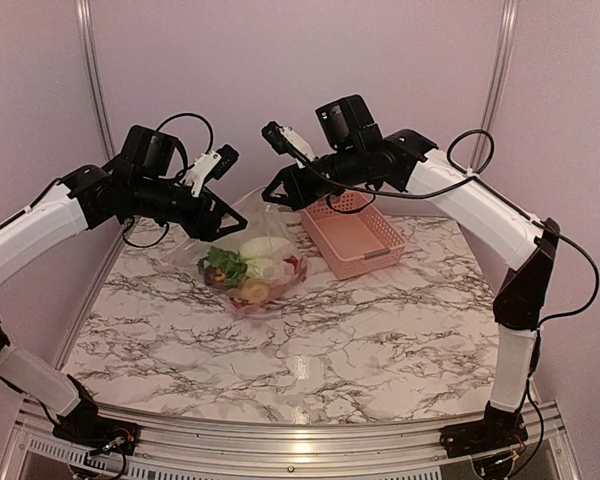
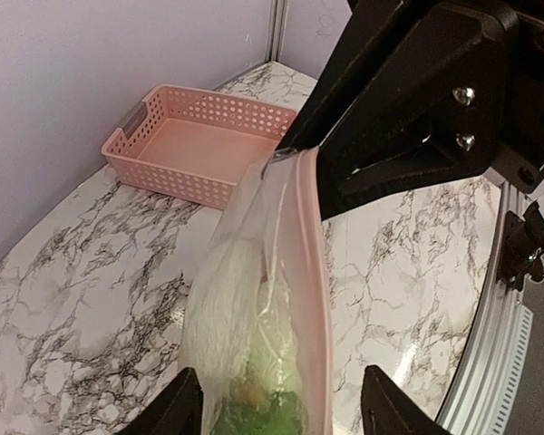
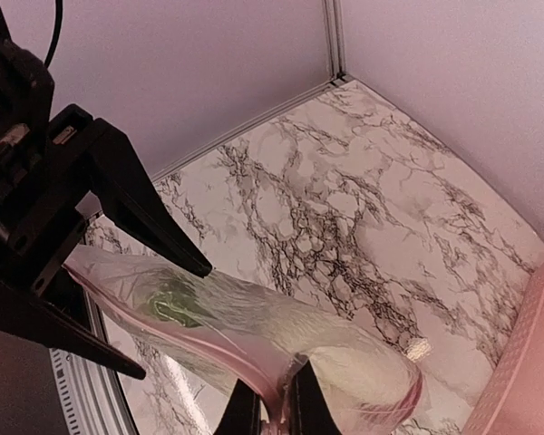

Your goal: Open the zip-top bag and remove the fake food

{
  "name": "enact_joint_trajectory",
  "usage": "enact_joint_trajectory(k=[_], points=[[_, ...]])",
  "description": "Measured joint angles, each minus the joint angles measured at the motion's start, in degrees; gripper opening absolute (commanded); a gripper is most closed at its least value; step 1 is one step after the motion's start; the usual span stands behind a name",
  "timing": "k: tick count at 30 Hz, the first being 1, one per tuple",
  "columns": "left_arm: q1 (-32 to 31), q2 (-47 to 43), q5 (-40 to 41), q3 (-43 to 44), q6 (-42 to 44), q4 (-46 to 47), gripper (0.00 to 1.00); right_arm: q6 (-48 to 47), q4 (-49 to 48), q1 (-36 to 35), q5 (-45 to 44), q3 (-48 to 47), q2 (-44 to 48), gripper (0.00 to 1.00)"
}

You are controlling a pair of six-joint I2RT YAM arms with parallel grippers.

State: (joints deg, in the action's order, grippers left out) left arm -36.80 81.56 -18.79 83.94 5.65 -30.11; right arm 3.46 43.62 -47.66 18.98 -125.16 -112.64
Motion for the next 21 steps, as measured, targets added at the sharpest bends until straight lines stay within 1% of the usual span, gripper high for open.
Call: enact_joint_trajectory(k=[1,2,3,6,7,8,9,10,12,16,21], points=[[-0.07,0.07,0.94,-0.02,0.68,-0.11,0.41,0.00,0.48,0.00,0.04,-0.28,0.00,0.00],[-0.07,0.07,1.64,-0.15,1.53,-0.15,0.33,-0.07,0.87,0.00,0.11,-0.31,0.00,0.03],[-0.07,0.02,2.21,-0.39,2.27,-0.13,0.28,-0.26,1.51,0.00,0.22,-0.31,0.00,0.09],[0.00,-0.85,2.32,-2.84,4.94,0.31,0.08,-1.03,3.72,0.02,1.22,-0.17,0.04,0.39],[0.00,-1.46,2.23,-4.15,6.25,0.26,0.03,-1.38,4.02,0.02,2.01,0.20,0.24,0.47],[0.00,-1.90,1.84,-5.18,7.37,0.07,0.00,-1.92,4.11,0.02,2.86,0.76,0.63,0.54],[0.07,-2.05,1.25,-5.75,8.20,-0.22,0.00,-2.14,4.04,0.02,3.43,1.55,1.14,0.60],[0.15,-2.05,0.33,-6.08,9.11,-0.26,0.00,-3.32,3.48,0.04,4.22,3.52,2.43,0.63],[0.44,-2.05,-1.60,-6.58,9.81,-0.24,0.00,-4.28,2.51,0.04,5.05,7.96,5.60,0.67],[1.79,-2.23,-6.73,-8.41,9.97,0.81,0.00,-6.45,-3.37,0.33,5.70,22.86,16.04,0.69],[4.94,-2.51,-13.66,-9.57,8.31,2.62,0.00,-8.61,-14.36,0.61,6.93,39.52,26.77,0.69]])
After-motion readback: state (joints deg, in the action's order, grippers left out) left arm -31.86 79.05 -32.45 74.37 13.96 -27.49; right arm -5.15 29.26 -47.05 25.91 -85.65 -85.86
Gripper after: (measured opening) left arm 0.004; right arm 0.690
